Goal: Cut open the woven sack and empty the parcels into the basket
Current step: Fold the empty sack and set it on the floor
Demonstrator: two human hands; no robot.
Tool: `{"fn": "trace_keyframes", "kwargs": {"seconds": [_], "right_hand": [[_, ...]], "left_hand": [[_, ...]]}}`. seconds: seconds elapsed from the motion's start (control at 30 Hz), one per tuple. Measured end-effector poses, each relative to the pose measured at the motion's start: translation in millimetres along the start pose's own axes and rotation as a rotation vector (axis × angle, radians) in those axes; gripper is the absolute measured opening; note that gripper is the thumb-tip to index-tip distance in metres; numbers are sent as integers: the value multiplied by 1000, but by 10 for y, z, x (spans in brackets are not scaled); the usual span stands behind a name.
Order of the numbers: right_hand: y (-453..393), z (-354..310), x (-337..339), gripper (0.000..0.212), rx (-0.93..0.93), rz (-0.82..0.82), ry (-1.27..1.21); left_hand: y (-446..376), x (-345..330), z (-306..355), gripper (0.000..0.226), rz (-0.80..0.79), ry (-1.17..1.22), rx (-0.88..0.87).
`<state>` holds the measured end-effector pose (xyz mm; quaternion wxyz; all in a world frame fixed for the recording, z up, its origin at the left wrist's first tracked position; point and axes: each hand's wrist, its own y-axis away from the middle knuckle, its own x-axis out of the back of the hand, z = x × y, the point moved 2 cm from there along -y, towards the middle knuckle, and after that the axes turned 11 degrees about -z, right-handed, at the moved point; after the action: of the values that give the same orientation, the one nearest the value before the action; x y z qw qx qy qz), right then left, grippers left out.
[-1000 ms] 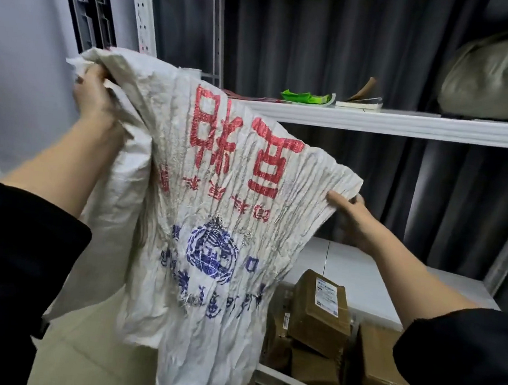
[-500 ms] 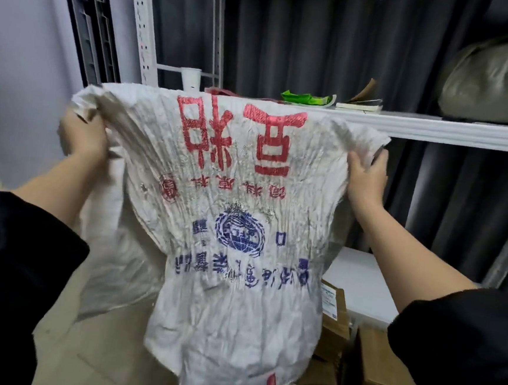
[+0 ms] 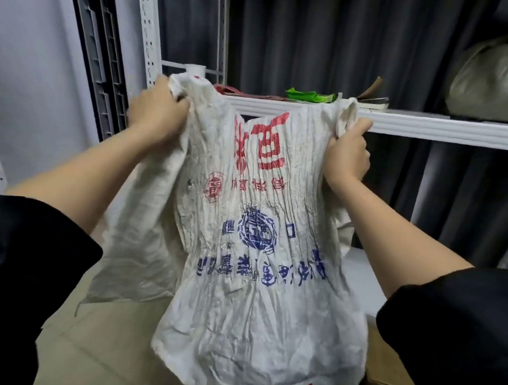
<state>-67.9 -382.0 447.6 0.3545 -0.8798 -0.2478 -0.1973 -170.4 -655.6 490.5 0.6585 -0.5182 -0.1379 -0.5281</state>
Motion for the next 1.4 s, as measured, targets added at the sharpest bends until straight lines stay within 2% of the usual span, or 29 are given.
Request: {"fn": "trace_keyframes", "kwargs": {"seconds": [0.1,0.23,0.33,0.4,0.47,0.53,0.6,0.7,0.77,0.83,0.87,0.97,1.0,1.07,1.13,1.2,1.23,1.33,1.4], "right_hand": [[54,-158,-75,35,-45,-38,-131],[145,-378,-149,33,-35,-77,-265],[246,-559,-259,37,-37,-174,-427],[288,-638,-348,43,-27,-307,-649],[329,-689,-400,41,92,-575,-762],[385,-701,-441,36,308,-821,-599],[438,-659,-475,44,480,-875,-429],[502,-648,-477,48,619,-680,-236],[501,-649,-520,44,591,-522,-242],[550,-714,-566,45,592,-503,-274],[611,-758,-589,50,616,-536,-283],[800,-742,-606,55,721,-732,-306],[852,-670,-560,57,703,-779,-321],[857,-363,-490,62,573,-775,-306],[881,12,-474,81,414,-804,-222],[1044,320,-546,97,380,-938,-90],[1167,465,-636,96,384,-997,7],[1664,732,-912,80,422,-1004,272],[1956,829,-1085,75,398,-1159,326]], "left_hand": [[2,-32,150,39,-84,39,-85],[69,-74,351,47,-246,342,-117],[215,-182,542,25,-366,536,-148],[290,-259,623,25,-420,619,-153],[306,-316,572,26,-398,675,-109],[289,-348,461,29,-356,745,-30],[303,-329,381,34,-297,806,6],[352,-326,367,31,-272,915,34],[449,-351,469,33,-407,1095,3],[482,-442,550,51,-482,1213,-50],[483,-487,563,54,-435,1234,-47],[398,-580,416,19,-138,1230,134],[351,-596,323,15,-62,1218,205],[285,-603,170,15,-1,1253,262],[199,-578,66,11,19,1347,256],[145,-511,24,22,19,1436,262],[123,-492,25,31,7,1482,266],[121,-456,173,41,-45,1633,240],[91,-431,253,39,-99,1699,210]]}}
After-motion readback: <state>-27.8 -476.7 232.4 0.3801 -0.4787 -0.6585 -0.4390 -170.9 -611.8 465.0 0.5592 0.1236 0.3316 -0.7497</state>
